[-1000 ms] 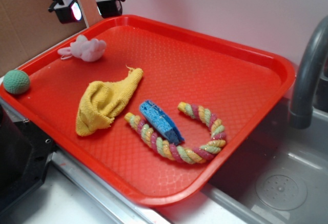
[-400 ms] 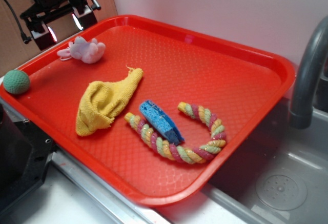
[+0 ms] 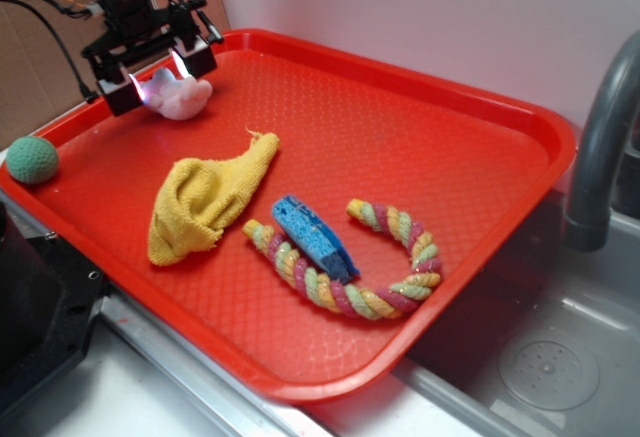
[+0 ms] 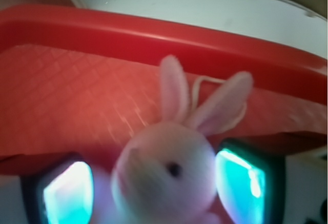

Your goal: Grab the pink bunny.

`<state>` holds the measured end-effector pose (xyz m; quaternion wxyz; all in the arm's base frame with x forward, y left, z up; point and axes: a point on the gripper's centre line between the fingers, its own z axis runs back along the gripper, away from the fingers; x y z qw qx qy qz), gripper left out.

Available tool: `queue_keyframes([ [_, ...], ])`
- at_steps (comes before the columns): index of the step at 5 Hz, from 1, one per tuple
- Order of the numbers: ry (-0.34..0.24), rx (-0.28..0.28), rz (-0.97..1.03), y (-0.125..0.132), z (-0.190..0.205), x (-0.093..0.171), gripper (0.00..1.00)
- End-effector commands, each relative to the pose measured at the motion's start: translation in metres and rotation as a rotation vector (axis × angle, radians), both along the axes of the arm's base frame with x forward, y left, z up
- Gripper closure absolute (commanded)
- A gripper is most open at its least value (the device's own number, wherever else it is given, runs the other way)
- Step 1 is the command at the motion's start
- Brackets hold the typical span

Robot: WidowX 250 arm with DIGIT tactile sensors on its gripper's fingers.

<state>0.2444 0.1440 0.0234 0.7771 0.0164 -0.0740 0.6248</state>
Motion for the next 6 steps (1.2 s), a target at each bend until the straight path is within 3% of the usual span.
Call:
queue_keyframes([
  [1,0.046,-0.056,-0.082,0.006,0.032,-0.021,1.00],
  [3,-0.054,0.044,-0.579,-0.048,0.126,-0.023,1.00],
  [4,-0.178,-0.031,-0.827,-0.058,0.152,-0.013,1.00],
  [5,-0.144,0.003,-1.067,-0.074,0.168,0.001,1.00],
  [6,-0.131,0.070,-1.150,-0.093,0.179,-0.015,1.00],
])
